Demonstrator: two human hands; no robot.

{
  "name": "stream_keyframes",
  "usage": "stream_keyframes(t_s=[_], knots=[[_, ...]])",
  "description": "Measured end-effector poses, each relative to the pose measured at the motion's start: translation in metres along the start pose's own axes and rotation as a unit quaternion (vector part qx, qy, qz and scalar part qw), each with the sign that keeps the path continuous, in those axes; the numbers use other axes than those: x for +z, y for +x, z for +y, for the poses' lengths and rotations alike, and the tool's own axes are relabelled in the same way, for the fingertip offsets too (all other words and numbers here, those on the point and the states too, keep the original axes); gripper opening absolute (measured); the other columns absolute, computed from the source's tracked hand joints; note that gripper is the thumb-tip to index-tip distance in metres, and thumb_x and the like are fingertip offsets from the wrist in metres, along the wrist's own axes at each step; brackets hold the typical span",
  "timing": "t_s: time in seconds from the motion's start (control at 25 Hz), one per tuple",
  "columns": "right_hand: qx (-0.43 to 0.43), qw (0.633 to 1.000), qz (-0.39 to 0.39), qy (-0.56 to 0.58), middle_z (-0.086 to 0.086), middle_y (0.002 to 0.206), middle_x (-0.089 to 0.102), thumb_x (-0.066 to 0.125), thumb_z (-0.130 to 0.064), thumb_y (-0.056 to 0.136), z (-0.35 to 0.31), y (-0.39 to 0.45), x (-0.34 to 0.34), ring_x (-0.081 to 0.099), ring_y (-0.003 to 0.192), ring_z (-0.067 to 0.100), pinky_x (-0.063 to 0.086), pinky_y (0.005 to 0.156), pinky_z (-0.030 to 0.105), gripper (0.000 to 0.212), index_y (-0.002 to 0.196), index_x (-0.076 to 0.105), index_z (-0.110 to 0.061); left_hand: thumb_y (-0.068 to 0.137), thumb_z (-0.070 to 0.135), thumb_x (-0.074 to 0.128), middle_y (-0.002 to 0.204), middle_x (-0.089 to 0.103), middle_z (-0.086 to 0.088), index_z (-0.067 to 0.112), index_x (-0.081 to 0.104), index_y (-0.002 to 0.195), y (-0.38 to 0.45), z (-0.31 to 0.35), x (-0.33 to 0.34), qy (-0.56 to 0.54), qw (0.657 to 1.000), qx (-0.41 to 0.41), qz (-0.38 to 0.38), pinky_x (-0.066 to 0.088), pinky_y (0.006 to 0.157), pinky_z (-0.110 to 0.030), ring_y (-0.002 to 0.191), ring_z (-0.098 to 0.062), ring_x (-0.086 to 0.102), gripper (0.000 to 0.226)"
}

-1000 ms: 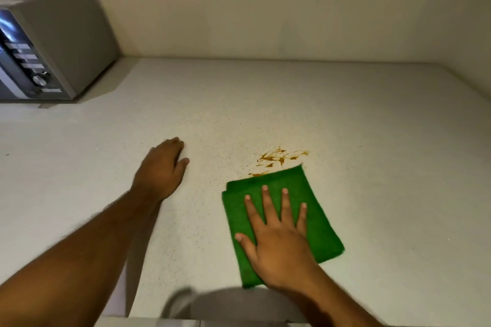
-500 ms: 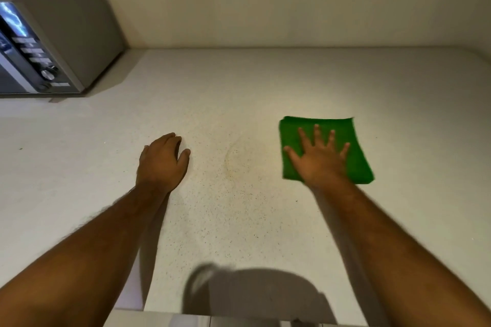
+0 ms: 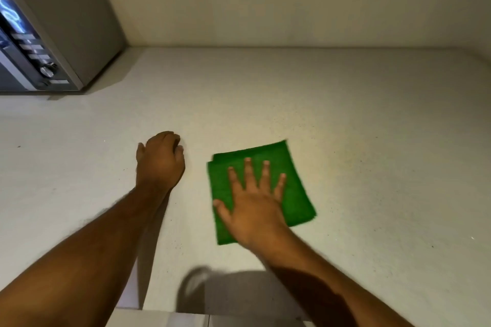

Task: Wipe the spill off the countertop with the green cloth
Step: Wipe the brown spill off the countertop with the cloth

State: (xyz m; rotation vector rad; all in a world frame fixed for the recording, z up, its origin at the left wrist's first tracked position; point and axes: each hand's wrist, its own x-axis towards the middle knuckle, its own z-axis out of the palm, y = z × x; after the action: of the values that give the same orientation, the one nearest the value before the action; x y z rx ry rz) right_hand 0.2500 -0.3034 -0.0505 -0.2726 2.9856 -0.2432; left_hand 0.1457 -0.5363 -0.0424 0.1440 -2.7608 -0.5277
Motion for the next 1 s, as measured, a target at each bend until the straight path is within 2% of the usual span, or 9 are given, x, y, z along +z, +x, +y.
stream_keyframes(t_s=[0.12,0.2,0.32,0.44,0.52,0.64,0.84,0.92,1.0], knots=[[-0.077,0.997,-0.02,0.0,0.009,0.183,-0.007,0.016,-0.081,0.098,-0.029,0.045,-0.011,-0.016,0.164,0.047,-0.018,0.121,0.078,0.089,0.172,0.005,-0.035,0.1,0.014,0.055,0.122,0.072,-0.013,0.01,0.07,0.12,-0.01,-0.003,-0.006,-0.048,0.998,-0.033,0.031,0.049,0.104,-0.054,0.115,-0.038,0.065,0.026],[-0.08,0.996,-0.026,-0.006,0.004,0.183,-0.004,0.02,-0.085,0.098,-0.009,0.079,-0.024,-0.011,0.166,0.043,-0.016,0.122,0.079,0.088,0.172,0.008,-0.04,0.101,0.011,0.055,0.13,0.07,-0.013,0.009,0.07,0.125,-0.018,-0.009,-0.008,-0.1,0.994,-0.039,0.004,0.049,0.108,-0.05,0.123,-0.036,0.063,0.028],[0.033,0.999,-0.008,0.009,0.002,0.183,-0.003,0.015,-0.091,0.093,0.078,0.115,-0.047,-0.005,0.167,0.04,-0.009,0.124,0.079,0.092,0.171,0.006,-0.044,0.105,0.009,0.054,0.149,0.062,-0.01,0.009,0.064,0.14,-0.025,-0.021,-0.018,-0.164,0.984,-0.027,-0.063,0.039,0.122,-0.046,0.14,-0.03,0.056,0.036],[0.165,0.986,0.016,0.002,0.001,0.183,0.0,-0.005,-0.103,0.074,0.187,0.11,-0.063,0.0,0.166,0.042,-0.004,0.123,0.082,0.114,0.171,0.006,-0.045,0.107,0.011,0.051,0.156,0.055,-0.01,0.007,0.06,0.146,-0.029,-0.024,-0.019,-0.102,0.991,0.018,-0.086,0.032,0.127,-0.041,0.147,-0.029,0.049,0.04],[0.203,0.979,0.024,-0.003,0.0,0.183,0.003,-0.01,-0.106,0.066,0.22,0.095,-0.068,0.002,0.166,0.043,0.0,0.123,0.083,0.123,0.17,0.01,-0.045,0.108,0.013,0.051,0.154,0.057,-0.014,0.004,0.059,0.146,-0.031,-0.021,-0.016,-0.072,0.994,0.029,-0.071,0.034,0.125,-0.042,0.145,-0.033,0.05,0.04],[0.186,0.982,0.024,-0.005,0.003,0.183,0.002,-0.01,-0.101,0.073,0.179,0.079,-0.058,0.002,0.166,0.045,0.001,0.123,0.083,0.117,0.171,0.008,-0.04,0.107,0.016,0.051,0.152,0.059,-0.016,0.003,0.059,0.146,-0.031,-0.017,-0.012,-0.059,0.996,0.029,-0.067,0.037,0.123,-0.047,0.143,-0.035,0.052,0.041],[0.012,1.0,0.02,0.0,0.006,0.183,0.004,0.008,-0.089,0.089,0.025,0.022,-0.004,-0.005,0.166,0.045,-0.016,0.122,0.077,0.098,0.172,0.013,-0.036,0.105,0.02,0.057,0.151,0.059,-0.017,0.004,0.061,0.144,-0.027,-0.011,-0.013,-0.056,0.996,0.032,-0.066,0.041,0.119,-0.052,0.141,-0.039,0.053,0.042],[-0.035,0.999,0.008,0.024,0.004,0.183,0.008,0.013,-0.09,0.091,0.01,0.0,0.005,-0.003,0.167,0.041,-0.018,0.123,0.073,0.094,0.171,0.016,-0.04,0.104,0.023,0.059,0.151,0.059,-0.019,0.004,0.06,0.145,-0.03,-0.013,-0.014,-0.051,0.996,0.033,-0.071,0.041,0.119,-0.052,0.141,-0.04,0.053,0.044],[-0.03,0.999,0.021,0.024,-0.001,0.183,0.005,0.012,-0.093,0.09,0.041,-0.007,-0.005,-0.003,0.167,0.037,-0.016,0.126,0.07,0.092,0.169,0.012,-0.047,0.105,0.026,0.059,0.153,0.058,-0.018,0.004,0.058,0.146,-0.031,-0.014,-0.017,-0.044,0.996,0.034,-0.074,0.04,0.119,-0.052,0.142,-0.039,0.052,0.047]])
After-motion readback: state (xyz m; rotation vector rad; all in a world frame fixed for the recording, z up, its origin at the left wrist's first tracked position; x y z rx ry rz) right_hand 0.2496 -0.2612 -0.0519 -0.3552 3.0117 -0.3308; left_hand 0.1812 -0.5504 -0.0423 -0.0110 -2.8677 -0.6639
